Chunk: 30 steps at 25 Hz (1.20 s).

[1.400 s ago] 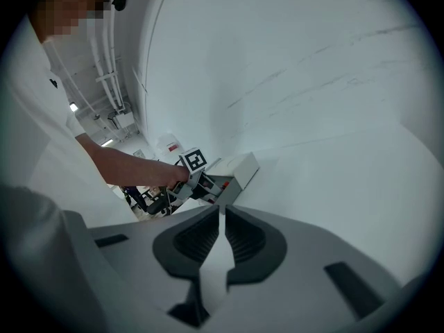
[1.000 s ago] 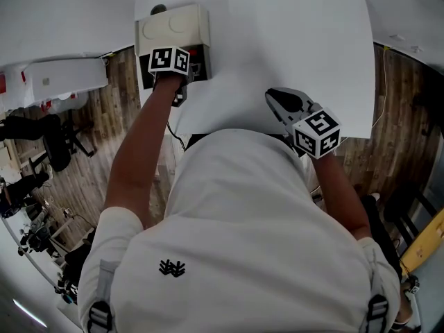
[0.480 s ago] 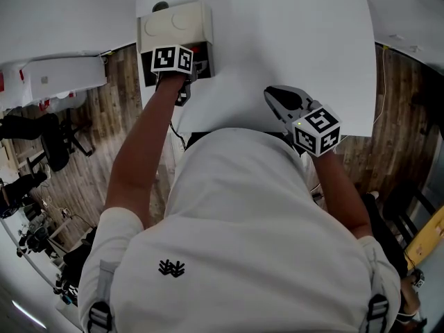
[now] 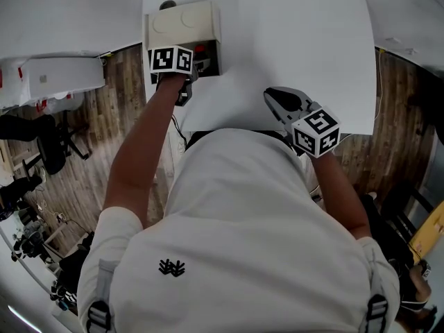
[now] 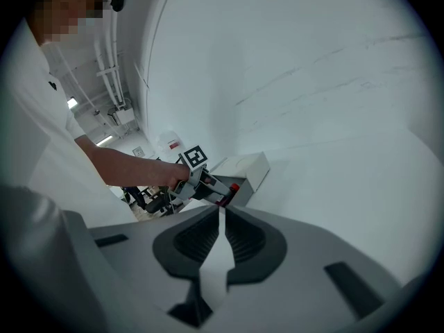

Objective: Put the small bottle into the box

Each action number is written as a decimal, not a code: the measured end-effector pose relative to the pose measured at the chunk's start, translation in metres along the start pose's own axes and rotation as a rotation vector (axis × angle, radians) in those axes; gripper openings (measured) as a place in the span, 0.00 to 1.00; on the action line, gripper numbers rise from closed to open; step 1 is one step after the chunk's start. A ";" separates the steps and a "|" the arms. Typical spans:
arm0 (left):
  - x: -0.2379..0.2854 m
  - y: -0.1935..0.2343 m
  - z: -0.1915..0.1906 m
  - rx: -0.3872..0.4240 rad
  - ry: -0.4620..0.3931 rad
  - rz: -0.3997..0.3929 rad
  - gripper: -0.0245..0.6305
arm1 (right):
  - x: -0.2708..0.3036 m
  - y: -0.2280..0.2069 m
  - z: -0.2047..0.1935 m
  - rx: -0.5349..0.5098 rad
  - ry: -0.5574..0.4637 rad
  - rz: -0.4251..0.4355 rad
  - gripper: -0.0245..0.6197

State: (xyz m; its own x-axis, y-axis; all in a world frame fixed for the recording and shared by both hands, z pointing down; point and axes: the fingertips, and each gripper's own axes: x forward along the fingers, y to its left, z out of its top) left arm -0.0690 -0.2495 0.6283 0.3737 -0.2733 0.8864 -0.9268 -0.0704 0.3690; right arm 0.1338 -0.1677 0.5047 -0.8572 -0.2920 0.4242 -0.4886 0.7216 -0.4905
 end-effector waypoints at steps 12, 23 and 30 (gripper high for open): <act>-0.006 -0.006 -0.001 0.022 -0.038 -0.097 0.46 | 0.007 0.031 0.000 -0.026 -0.003 -0.058 0.09; -0.021 -0.004 -0.002 0.065 -0.074 -0.172 0.46 | 0.018 0.061 -0.002 -0.053 -0.021 -0.120 0.09; -0.056 -0.007 -0.019 0.100 -0.146 -0.252 0.46 | 0.034 0.085 -0.011 -0.068 -0.025 -0.142 0.08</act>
State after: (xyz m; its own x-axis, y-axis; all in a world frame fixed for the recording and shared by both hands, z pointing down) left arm -0.0829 -0.2153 0.5815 0.5894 -0.3693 0.7185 -0.8076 -0.2459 0.5361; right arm 0.0650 -0.1090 0.4857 -0.7847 -0.4086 0.4662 -0.5934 0.7125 -0.3744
